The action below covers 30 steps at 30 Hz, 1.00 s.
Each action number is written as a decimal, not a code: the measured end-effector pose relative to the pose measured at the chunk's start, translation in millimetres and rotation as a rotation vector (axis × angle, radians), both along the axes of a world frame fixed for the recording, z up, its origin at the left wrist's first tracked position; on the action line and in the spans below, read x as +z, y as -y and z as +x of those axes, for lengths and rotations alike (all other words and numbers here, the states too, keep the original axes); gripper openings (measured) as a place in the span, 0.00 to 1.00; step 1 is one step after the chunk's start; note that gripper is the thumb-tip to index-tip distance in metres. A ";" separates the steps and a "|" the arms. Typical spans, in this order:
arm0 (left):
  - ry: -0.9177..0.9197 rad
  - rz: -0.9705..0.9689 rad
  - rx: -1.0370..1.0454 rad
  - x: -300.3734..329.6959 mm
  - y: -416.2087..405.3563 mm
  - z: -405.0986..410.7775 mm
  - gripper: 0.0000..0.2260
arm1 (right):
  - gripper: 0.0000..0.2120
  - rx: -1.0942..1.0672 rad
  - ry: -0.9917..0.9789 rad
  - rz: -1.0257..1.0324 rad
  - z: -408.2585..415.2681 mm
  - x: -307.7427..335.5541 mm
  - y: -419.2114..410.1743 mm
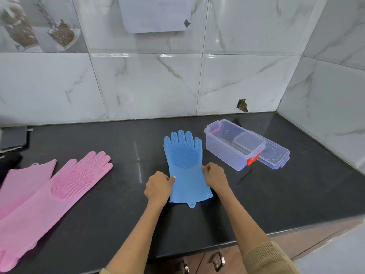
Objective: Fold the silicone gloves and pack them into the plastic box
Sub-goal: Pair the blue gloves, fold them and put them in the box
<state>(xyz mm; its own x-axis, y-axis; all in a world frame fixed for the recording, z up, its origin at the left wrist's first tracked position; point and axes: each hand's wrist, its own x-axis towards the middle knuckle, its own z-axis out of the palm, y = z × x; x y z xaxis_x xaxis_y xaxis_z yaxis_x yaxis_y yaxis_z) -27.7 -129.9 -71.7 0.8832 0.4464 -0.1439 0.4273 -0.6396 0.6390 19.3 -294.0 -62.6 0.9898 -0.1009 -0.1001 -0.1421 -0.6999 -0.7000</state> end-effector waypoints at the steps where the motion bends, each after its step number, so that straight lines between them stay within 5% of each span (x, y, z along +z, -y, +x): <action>1: -0.010 0.012 0.001 0.0 1.0 -1.2 0.12 | 0.10 0.000 0.007 0.001 -2.3 0.5 -1.0; 8: -0.169 0.025 -0.032 9.4 3.6 -1.8 0.12 | 0.08 -0.029 0.016 0.094 -13.4 2.5 -2.6; 15: -0.176 -0.195 -0.049 10.8 -29.6 -18.9 0.09 | 0.10 -0.025 -0.136 0.430 -33.3 -3.2 -23.6; 20: -0.218 -0.422 0.036 -2.0 -56.0 -53.3 0.07 | 0.05 0.088 -0.169 0.236 -39.3 -13.4 -39.2; 24: -0.010 -0.283 0.165 1.3 -65.8 -48.5 0.09 | 0.11 0.105 -0.041 0.073 -32.2 -9.2 -52.7; 30: 0.129 -0.234 0.221 0.8 -69.6 -30.7 0.05 | 0.05 0.171 -0.028 -0.039 -18.1 -8.3 -55.4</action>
